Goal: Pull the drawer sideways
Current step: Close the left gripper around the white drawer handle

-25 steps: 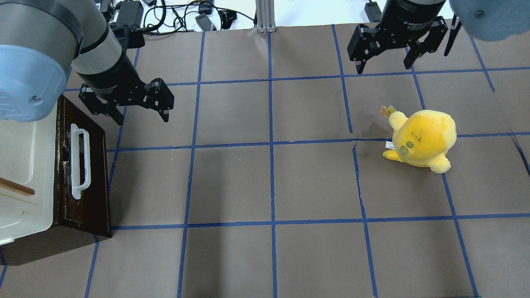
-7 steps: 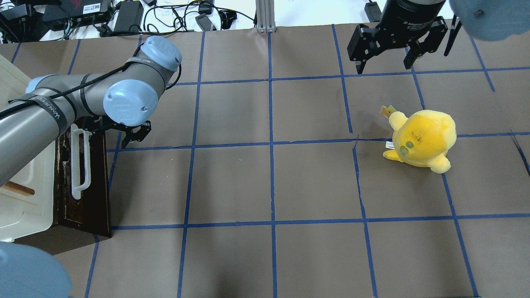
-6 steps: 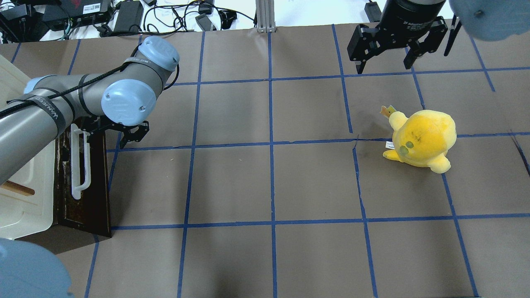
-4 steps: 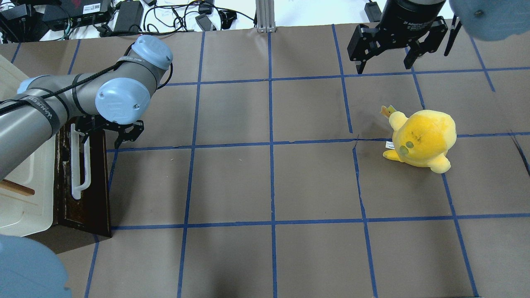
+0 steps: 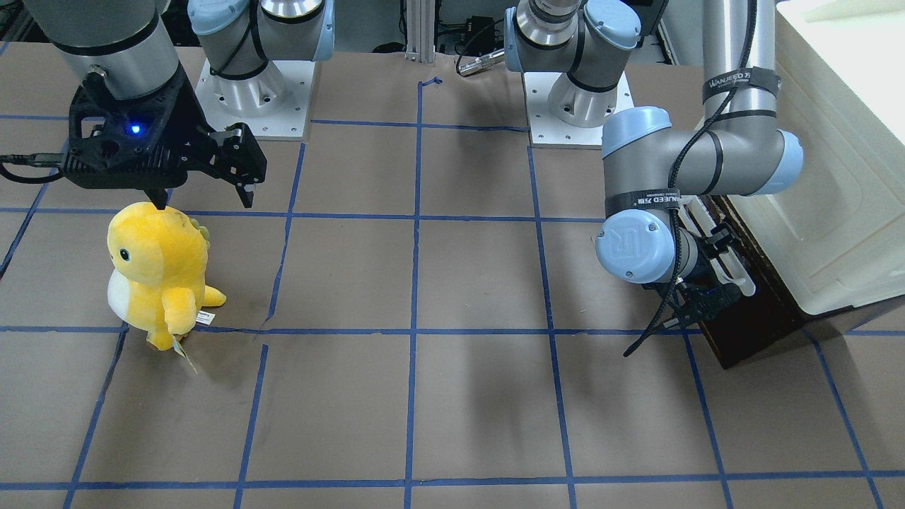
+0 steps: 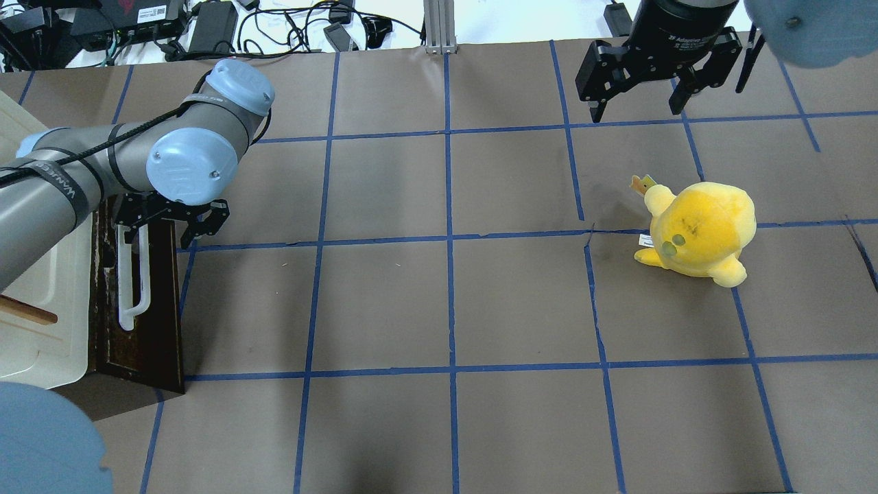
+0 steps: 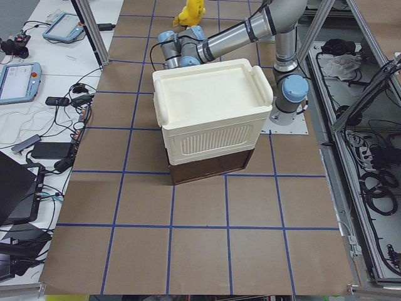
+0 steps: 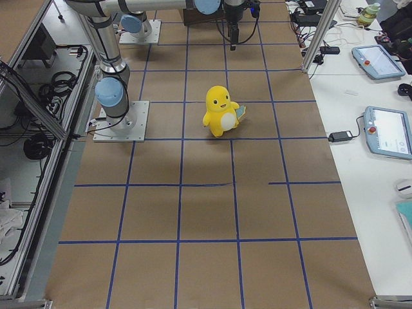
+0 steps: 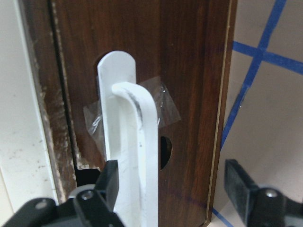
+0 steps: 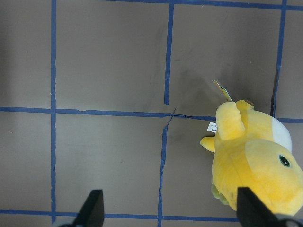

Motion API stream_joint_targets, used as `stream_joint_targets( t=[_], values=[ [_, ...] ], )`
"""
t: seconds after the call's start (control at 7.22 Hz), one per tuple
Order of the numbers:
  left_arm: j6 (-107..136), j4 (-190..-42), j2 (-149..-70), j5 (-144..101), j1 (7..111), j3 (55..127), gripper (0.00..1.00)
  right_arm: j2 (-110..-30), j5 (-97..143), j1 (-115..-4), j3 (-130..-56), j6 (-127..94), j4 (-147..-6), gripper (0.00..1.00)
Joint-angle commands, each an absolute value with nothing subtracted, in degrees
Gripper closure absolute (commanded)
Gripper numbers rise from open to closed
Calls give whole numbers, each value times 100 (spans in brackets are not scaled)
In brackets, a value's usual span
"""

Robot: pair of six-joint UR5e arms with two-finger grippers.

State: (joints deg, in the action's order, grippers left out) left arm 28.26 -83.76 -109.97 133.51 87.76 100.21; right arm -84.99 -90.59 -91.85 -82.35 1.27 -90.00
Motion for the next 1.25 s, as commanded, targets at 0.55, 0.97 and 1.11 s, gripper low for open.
stream_joint_targets(
  t=[0.55, 0.97, 1.11],
  values=[
    [3427, -8648, -10942, 13219, 8754, 10028, 14, -8499, -9061, -9185, -8235, 123, -9000, 0],
    [3419, -8657, -10986, 13219, 8754, 10037, 24, -8499, -9061, -9185, -8235, 123, -9000, 0],
    [3410, -8657, -10986, 13227, 8754, 10037, 25, -8499, -9053, -9185, -8235, 123, -9000, 0]
  ],
)
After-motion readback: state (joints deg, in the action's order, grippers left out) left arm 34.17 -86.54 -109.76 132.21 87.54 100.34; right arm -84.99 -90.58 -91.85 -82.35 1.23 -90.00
